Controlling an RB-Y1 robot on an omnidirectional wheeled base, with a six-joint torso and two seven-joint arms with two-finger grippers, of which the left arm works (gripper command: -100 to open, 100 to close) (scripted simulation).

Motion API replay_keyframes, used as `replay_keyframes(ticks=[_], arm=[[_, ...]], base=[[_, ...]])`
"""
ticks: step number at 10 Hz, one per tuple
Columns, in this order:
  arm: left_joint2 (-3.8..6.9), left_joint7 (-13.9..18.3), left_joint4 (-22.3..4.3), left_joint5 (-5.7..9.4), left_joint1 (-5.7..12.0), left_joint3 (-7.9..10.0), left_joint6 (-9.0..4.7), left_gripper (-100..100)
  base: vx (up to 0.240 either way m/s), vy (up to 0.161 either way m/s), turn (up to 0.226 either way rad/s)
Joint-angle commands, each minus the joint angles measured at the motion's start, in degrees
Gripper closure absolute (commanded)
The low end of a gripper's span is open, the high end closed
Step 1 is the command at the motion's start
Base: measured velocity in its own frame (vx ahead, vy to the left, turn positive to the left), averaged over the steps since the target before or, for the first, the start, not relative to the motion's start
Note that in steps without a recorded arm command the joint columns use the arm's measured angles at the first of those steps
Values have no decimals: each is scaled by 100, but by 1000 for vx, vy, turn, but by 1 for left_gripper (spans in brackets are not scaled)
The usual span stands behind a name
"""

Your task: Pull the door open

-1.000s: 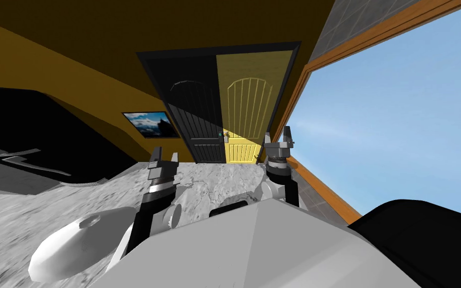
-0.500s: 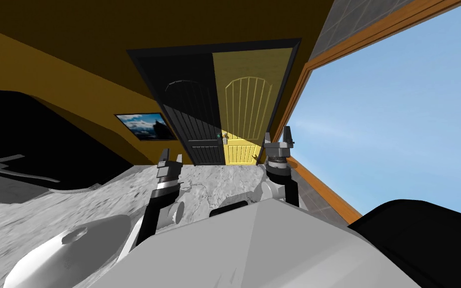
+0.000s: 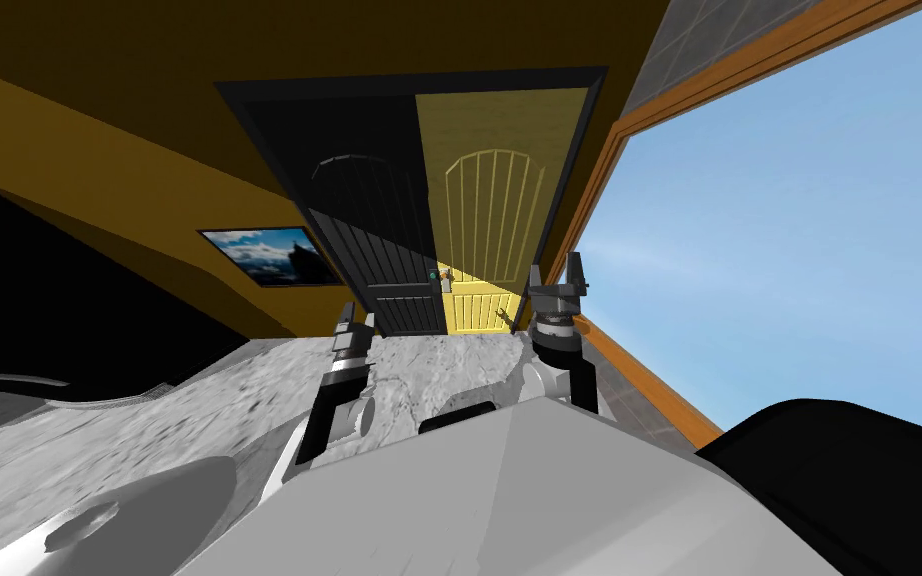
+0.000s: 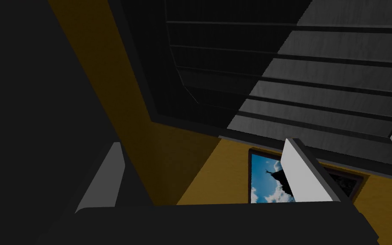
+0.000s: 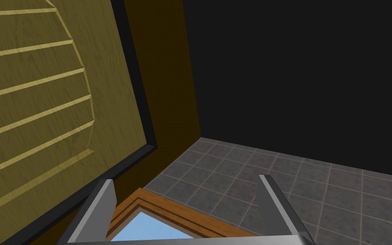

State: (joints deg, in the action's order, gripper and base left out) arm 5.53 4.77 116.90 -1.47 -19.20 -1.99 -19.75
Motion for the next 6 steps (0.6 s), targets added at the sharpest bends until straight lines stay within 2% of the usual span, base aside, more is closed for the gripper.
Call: replay_keyframes(ticks=[1, 6], arm=[[31, 20, -191, 19, 83, 4, 26, -100], [101, 63, -854, 69, 372, 5, 62, -100]], base=[[112, -12, -35], [93, -19, -43]])
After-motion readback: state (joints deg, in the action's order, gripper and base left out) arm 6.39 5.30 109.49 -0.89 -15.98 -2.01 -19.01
